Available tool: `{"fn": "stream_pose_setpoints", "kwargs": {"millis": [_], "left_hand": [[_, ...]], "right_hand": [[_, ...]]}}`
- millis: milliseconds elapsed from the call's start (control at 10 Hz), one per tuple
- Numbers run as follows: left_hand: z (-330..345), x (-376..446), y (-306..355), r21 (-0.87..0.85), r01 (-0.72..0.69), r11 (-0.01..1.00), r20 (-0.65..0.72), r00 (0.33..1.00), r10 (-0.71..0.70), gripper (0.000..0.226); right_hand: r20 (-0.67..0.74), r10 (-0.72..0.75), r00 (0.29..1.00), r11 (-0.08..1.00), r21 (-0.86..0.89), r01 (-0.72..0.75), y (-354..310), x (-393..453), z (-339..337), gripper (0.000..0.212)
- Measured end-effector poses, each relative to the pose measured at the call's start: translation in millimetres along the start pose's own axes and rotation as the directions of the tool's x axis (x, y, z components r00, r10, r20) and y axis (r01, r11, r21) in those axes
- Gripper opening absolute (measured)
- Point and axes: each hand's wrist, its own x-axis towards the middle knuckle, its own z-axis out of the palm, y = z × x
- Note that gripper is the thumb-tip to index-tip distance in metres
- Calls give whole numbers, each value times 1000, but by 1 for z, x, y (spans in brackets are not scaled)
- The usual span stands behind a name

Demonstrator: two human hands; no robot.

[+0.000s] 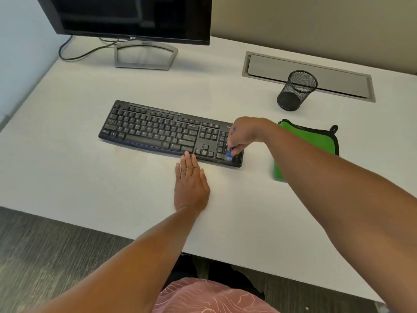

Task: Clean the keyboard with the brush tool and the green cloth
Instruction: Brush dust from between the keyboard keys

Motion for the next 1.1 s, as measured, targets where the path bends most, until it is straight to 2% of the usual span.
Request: {"fn": "stream_pose_setpoints", "kwargs": {"millis": [100,200,300,400,500,600,700,800,900,1000,1100], "left_hand": [[0,0,0,-1,3,1000,3,1000,-3,63],[0,0,0,-8,0,1000,-3,1000,0,63],[0,0,0,-7,0,1000,2,1000,0,64],[0,1,0,-12,-2,1000,-8,1000,2,65],[1,0,1,-5,-2,1000,0,1000,2,65],[0,0,0,-6,-1,1000,1,1000,1,64],[1,0,0,0,0,1000,5,1000,0,64],[0,1,0,1,0,1000,6,1000,0,65],[0,0,1,3,-2,1000,11,1000,2,65],[-1,0,1,5,-1,1000,16,1000,1,65],[-1,0,1,16,2,1000,22,1000,-2,65]], "right_hand": [[-90,19,996,971,239,3,-1,1,-4,20],[-361,38,932,975,217,44,-1,15,-8,24],[-415,40,909,978,204,51,-4,13,1,25],[-40,63,997,970,239,-51,-8,1,8,20],[-62,38,997,938,346,-14,-5,8,3,16],[-296,83,951,954,301,11,-5,15,1,22],[-360,68,931,972,233,19,-8,17,10,28],[-125,46,991,961,276,-10,-11,9,12,28],[-181,44,983,956,292,11,-10,15,6,27],[-427,52,903,976,214,45,-9,19,2,25],[-435,31,900,986,162,44,-6,21,8,24]]}}
